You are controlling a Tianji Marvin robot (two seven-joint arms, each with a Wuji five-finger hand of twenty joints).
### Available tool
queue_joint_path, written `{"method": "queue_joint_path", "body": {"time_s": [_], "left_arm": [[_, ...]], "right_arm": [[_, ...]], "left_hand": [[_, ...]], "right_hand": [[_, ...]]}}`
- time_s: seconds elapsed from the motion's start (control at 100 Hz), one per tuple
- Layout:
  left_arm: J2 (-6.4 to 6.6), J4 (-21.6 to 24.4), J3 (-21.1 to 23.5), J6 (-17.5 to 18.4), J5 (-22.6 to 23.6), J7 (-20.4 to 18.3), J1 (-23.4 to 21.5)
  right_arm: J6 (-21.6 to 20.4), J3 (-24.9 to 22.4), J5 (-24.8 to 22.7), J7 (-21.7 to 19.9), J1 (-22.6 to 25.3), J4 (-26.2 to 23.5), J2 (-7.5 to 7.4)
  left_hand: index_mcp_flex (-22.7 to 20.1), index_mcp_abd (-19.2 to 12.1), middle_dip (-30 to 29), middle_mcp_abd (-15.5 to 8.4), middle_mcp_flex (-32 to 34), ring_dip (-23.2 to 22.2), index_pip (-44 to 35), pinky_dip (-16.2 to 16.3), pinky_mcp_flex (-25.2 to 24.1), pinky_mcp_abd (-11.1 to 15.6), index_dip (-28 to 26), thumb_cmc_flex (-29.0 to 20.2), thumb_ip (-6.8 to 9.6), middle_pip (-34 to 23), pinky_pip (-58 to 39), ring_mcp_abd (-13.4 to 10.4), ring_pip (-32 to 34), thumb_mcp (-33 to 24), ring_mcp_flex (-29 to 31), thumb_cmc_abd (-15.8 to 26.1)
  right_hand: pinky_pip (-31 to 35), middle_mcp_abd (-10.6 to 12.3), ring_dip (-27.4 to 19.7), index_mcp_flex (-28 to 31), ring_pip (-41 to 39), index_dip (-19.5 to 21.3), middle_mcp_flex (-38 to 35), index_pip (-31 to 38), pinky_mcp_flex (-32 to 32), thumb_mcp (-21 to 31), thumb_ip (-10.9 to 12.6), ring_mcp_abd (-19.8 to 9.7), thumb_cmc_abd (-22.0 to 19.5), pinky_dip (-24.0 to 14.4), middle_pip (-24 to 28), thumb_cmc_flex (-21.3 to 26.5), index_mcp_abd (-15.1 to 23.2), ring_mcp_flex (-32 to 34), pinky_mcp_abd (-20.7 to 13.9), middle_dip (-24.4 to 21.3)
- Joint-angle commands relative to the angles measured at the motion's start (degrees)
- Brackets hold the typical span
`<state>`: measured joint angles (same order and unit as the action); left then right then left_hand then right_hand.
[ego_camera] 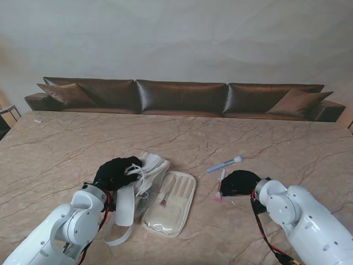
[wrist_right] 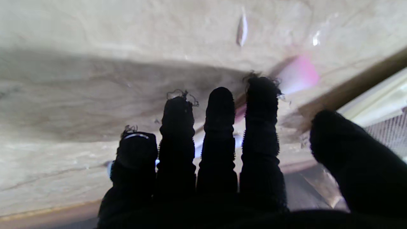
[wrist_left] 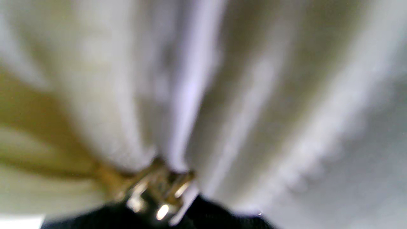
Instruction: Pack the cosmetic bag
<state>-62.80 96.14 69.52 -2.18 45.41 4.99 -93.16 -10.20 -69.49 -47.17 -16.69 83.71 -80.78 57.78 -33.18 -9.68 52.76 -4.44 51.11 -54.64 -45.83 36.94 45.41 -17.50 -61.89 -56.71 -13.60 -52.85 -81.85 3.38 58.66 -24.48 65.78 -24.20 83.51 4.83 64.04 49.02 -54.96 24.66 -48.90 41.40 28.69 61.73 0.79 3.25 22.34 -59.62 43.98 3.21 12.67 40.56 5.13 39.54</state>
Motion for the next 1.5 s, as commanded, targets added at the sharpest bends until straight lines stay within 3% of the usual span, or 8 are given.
{"method": "queue_joint_path", "body": {"time_s": [0.0,0.24,0.31,0.47,0.8,1.12,1.26,1.49], "left_arm": [[-0.18,0.0,0.0,0.1,0.1,-0.3,-0.6],[-0.18,0.1,0.0,0.0,0.1,-0.4,-0.5],[-0.21,0.0,-0.1,-0.1,0.0,-0.4,-0.4],[-0.20,0.0,-0.3,-0.2,-0.3,-0.6,-0.2],[-0.17,-0.3,-0.3,-0.1,-0.7,-1.1,0.2],[-0.15,-1.1,-0.7,0.0,-0.7,-1.1,0.6],[-0.20,-1.6,-0.9,0.2,-1.2,-0.9,0.7],[-0.20,-1.4,-0.6,0.5,-1.1,-0.8,0.5]], "right_arm": [[-0.4,-0.4,0.3,1.5,0.9,-0.9,0.78],[-2.4,-1.4,-4.3,12.3,0.9,-0.6,1.90],[-2.7,-1.0,-8.1,13.6,0.4,-0.3,1.63],[-4.1,1.2,-14.0,17.9,-1.6,2.6,1.01],[-5.0,8.5,-15.2,26.7,-7.4,12.2,0.87],[-2.2,16.2,-16.0,35.1,-12.5,19.8,0.90],[-2.3,17.8,-16.1,36.7,-13.3,21.2,0.83],[-0.9,20.3,-16.3,39.5,-14.5,23.4,0.85]], "left_hand": [[-6.2,-7.5,1.2,-11.1,0.4,-0.4,-19.7,0.3,0.2,-1.0,-3.0,-8.5,3.63,-0.8,-2.1,-1.2,0.6,-7.7,-0.1,9.2],[-6.2,-7.4,1.2,-10.9,0.5,-0.4,-19.6,0.3,0.5,-1.0,-3.0,-8.5,3.66,-0.7,-2.3,-1.1,0.6,-7.7,0.0,9.2],[-6.2,-7.4,1.2,-11.0,0.5,-0.4,-19.6,0.3,0.5,-0.9,-3.0,-8.5,3.64,-0.7,-2.3,-1.1,0.6,-7.8,0.1,9.1],[-6.2,-7.3,1.2,-10.9,0.5,-0.5,-19.5,0.4,0.6,-0.8,-2.9,-8.5,3.63,-0.7,-2.4,-1.1,0.6,-7.8,0.1,9.1],[-6.3,-7.3,1.2,-10.8,0.6,-0.5,-19.6,0.3,0.6,-0.9,-2.9,-8.4,3.59,-0.7,-2.5,-1.1,0.6,-7.9,0.2,9.0],[-6.2,-7.3,1.2,-10.9,0.5,-0.5,-19.5,0.2,0.6,-0.9,-2.8,-8.4,3.55,-0.6,-2.4,-1.1,0.5,-8.0,0.2,9.1],[-6.2,-7.4,1.2,-10.9,0.5,-0.5,-19.6,0.2,0.5,-0.8,-2.8,-8.3,3.51,-0.7,-2.4,-1.2,0.4,-8.0,0.1,9.0],[-6.2,-7.3,1.2,-10.9,0.5,-0.5,-19.6,0.2,0.4,-0.9,-2.8,-8.3,3.49,-0.7,-2.3,-1.0,0.4,-8.0,0.1,9.0]], "right_hand": [[2.4,0.3,-0.1,2.5,-1.7,-1.4,-2.0,1.6,0.9,0.5,-1.7,2.1,1.2,0.4,2.2,-1.1,1.8,1.8,0.6,0.6],[-2.2,1.5,-1.6,-0.7,0.6,-3.3,-0.6,3.8,-2.4,5.3,-13.0,0.7,19.5,1.9,2.1,8.5,3.0,0.1,1.4,0.2],[-6.8,3.0,-2.1,-4.2,2.9,1.2,3.7,-0.4,-5.5,11.2,-10.2,-1.0,25.5,0.5,1.0,11.2,2.4,-3.8,0.7,-0.4],[-12.6,5.4,-1.9,-7.4,2.9,3.6,9.2,0.4,-8.6,19.9,-11.8,-3.6,36.7,-0.3,1.9,21.3,5.3,-10.1,-1.4,-0.2],[-14.8,5.7,-0.3,-7.1,-1.6,4.0,15.4,3.1,-12.9,19.7,-12.0,-4.2,39.9,-0.5,4.8,23.0,13.9,-15.3,-2.0,1.2],[-13.4,6.0,0.3,-3.4,-3.3,3.7,13.0,4.2,-11.9,16.9,-13.0,-4.0,38.5,-0.3,6.0,17.8,14.6,-13.6,-1.5,1.8],[-12.2,6.5,0.5,-0.1,-3.5,-6.7,10.2,10.4,-10.6,14.9,-23.6,-4.1,40.3,0.0,6.1,18.2,18.1,-11.8,-1.2,2.5],[-10.2,7.2,0.8,5.2,-4.2,-15.0,6.8,20.0,-8.5,13.0,-26.6,-4.2,41.4,-0.2,6.4,19.9,21.7,-9.4,-1.0,2.5]]}}
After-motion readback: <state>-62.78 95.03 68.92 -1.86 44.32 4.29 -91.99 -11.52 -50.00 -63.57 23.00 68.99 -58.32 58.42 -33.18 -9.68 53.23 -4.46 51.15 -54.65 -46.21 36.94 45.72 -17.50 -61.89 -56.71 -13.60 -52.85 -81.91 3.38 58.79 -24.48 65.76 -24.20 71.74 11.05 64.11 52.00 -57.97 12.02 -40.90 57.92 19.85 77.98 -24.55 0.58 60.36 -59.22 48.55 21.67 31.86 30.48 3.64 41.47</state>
